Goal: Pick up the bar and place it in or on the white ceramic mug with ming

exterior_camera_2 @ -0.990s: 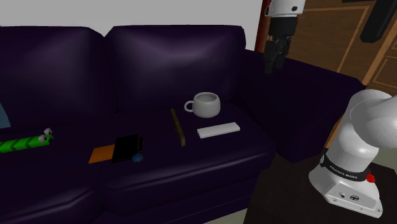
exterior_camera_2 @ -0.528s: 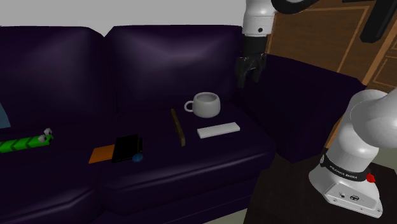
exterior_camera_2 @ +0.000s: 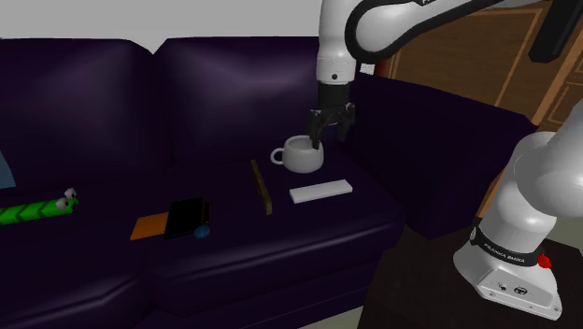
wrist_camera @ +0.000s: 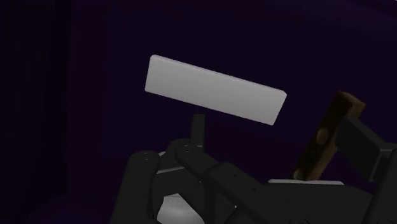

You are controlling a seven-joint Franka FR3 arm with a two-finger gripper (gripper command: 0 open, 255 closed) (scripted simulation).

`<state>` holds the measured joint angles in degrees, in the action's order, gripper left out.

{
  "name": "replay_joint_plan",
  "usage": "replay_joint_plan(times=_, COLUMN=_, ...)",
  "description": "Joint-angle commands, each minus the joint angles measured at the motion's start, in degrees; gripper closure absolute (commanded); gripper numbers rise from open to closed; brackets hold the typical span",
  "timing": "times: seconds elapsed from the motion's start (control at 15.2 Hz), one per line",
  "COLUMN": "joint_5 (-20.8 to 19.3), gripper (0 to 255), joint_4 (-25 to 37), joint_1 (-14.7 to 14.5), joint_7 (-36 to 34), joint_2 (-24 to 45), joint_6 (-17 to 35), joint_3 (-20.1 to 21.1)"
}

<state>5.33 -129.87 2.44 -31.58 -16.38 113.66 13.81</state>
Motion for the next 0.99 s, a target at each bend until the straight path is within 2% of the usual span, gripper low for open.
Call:
replay_joint_plan(times=0.0, joint_5=-0.7, gripper=0, joint_4=1.7, joint_1=0.3, joint_7=-2.6, joint_2=4.1, joint_6=2.6, joint_3=0.9)
replay_joint_plan(times=0.46, joint_5=-5.1, gripper=0, joint_4=10.9, joint_1=0.4, joint_7=-11.8, joint_2=19.8, joint_6=9.3, joint_3=2.6)
replay_joint_plan(times=0.92, joint_5=-10.1, gripper=0, joint_4=23.9, joint_1=-1.5, joint_7=-20.0, joint_2=35.7, joint_6=12.3, joint_3=1.4)
